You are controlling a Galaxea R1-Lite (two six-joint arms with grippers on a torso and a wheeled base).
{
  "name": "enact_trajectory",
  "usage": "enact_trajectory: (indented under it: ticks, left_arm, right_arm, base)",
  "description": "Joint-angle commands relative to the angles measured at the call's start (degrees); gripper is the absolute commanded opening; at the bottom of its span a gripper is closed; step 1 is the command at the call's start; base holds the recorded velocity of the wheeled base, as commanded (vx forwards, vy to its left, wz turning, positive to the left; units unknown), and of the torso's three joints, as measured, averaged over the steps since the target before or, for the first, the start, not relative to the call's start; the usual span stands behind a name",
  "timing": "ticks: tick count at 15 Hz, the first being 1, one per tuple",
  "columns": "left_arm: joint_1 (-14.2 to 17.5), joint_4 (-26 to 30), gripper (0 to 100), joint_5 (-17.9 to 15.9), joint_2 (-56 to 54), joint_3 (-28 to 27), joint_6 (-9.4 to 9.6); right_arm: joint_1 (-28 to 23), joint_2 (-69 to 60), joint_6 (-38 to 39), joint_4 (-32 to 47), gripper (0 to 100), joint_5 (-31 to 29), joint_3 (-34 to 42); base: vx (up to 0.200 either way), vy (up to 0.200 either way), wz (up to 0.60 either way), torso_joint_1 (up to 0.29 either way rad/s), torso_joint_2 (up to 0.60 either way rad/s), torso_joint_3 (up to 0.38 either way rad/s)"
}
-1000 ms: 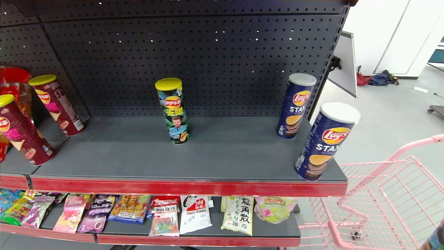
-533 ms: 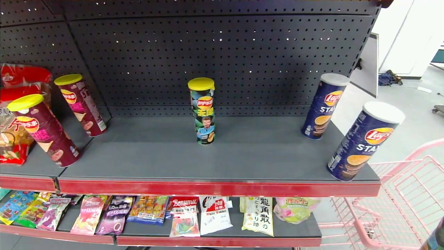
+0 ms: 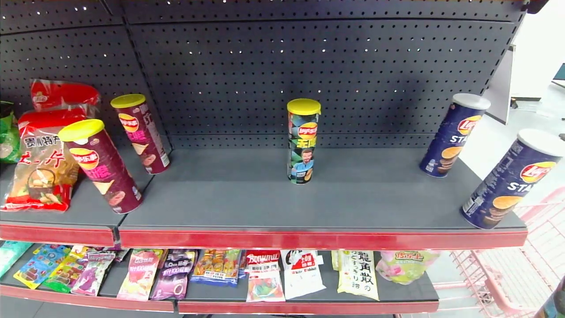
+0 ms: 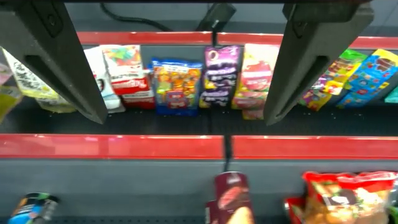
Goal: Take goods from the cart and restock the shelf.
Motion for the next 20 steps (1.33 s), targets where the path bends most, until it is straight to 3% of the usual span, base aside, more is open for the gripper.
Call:
enact_trajectory:
  ticks: [1,8,12,15,20]
  left_arm:
    - [-0.1,0.0,100,0.0,0.0,0.0,-0.01]
    - [0.0,0.0,100,0.0,0.0,0.0,-0.01]
    - [0.0,0.0,100,0.0,0.0,0.0,-0.01]
    - [0.0,0.0,100,0.0,0.0,0.0,-0.09]
    - [0.0,0.1,100,0.0,1.1,-0.1,-0.09]
  right_arm:
    - [0.0,0.0,0.0,0.0,0,0.0,0.1]
    - [0.0,-1.4,-0.1,0.0,0,1.2,0.9]
    - [0.0,-1.6,-0.3,0.0,0,1.3,1.1]
    - [0.1,-1.9,-0.4,0.0,0,1.3,1.2]
    - [0.1,-11.1,-3.2,0.6,0,4.4,4.3]
  base:
    - [0.0,0.2,0.0,0.002,0.01,0.002]
    - [0.0,0.029,0.0,0.0,0.0,0.001]
    - [0.2,0.0,0.0,-0.007,0.0,0.0]
    - [0.0,0.0,0.0,0.0,0.0,0.0]
    - [0.0,0.0,0.0,0.0,0.0,0.0]
